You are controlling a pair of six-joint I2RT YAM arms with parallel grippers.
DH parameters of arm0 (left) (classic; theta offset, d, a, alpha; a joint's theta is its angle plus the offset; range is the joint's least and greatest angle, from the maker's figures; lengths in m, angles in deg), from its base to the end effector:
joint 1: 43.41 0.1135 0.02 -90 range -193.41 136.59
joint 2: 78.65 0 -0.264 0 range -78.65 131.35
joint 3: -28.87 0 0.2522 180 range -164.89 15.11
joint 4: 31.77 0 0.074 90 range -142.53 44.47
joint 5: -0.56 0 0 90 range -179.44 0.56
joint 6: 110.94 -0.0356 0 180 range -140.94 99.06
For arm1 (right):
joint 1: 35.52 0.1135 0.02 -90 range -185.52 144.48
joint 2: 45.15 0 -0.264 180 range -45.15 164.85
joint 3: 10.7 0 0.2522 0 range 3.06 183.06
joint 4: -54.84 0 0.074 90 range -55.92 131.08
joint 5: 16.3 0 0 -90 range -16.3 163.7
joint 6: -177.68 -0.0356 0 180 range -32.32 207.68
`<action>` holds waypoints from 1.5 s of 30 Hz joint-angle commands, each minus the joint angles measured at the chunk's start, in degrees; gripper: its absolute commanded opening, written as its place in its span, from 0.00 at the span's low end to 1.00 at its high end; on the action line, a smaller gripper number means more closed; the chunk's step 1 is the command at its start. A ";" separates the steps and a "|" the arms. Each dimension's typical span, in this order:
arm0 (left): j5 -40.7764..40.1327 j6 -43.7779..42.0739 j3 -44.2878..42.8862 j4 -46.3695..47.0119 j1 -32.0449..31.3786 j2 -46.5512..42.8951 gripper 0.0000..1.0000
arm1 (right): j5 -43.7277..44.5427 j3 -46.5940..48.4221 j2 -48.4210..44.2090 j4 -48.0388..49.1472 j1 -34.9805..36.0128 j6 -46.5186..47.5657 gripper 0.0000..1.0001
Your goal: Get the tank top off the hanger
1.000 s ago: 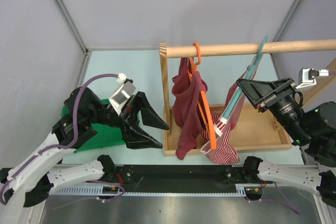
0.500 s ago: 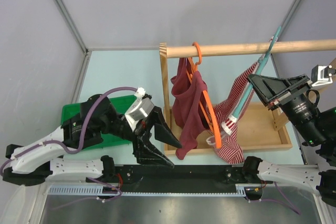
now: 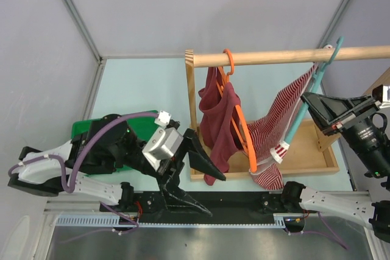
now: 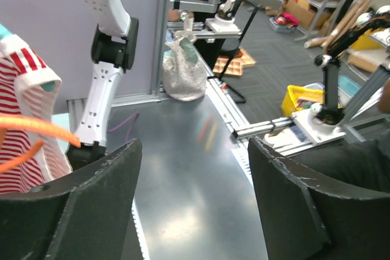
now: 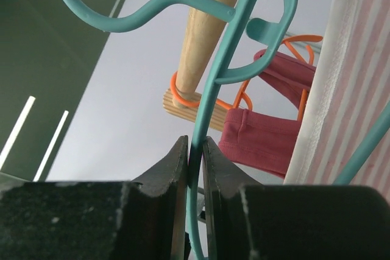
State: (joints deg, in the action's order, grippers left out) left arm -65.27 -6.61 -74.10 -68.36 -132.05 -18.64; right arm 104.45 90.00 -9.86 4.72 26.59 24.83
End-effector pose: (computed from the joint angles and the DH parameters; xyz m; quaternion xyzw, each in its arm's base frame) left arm -0.0103 -0.1787 0.5258 0.5181 0.4254 -0.6572 0.3446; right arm 0.0209 0.0006 0.5229 0.2145 0.5837 0.6054 0.4968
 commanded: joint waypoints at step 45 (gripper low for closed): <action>-64.15 -18.19 -17.66 16.94 -13.93 37.11 0.47 | 2.48 -1.07 -10.24 -1.79 1.70 -12.30 0.00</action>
State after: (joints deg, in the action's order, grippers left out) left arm -127.83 -24.92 -88.39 -53.41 -146.34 18.50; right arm 107.07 88.66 -19.83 -1.05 27.90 14.32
